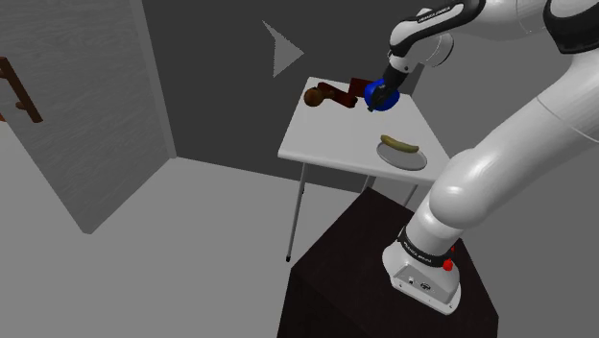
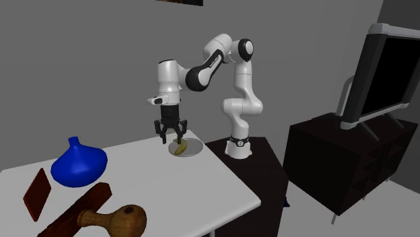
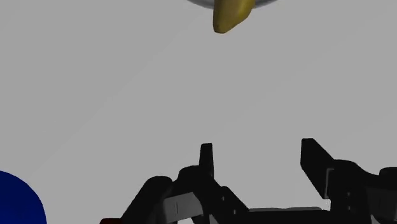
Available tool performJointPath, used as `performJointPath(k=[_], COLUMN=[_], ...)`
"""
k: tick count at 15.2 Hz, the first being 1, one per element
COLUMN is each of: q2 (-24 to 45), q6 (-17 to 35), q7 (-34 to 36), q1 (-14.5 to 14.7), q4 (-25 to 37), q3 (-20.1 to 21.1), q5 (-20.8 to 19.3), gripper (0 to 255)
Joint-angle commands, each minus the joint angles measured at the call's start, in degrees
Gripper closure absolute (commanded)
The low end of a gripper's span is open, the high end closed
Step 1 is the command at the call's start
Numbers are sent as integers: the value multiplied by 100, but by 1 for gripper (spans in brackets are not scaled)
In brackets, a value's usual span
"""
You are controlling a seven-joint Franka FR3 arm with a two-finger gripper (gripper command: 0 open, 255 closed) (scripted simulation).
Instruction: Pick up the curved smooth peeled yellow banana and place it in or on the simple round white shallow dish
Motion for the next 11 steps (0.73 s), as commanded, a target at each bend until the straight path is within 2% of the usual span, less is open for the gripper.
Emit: performJointPath(k=[1, 11], q2=[-117, -825], q6=[-40, -499], q7=[96, 498], q1=[-138, -1162], q4=[-204, -1353], q3=[56, 320], q5=[-243, -1720], gripper=[0, 0])
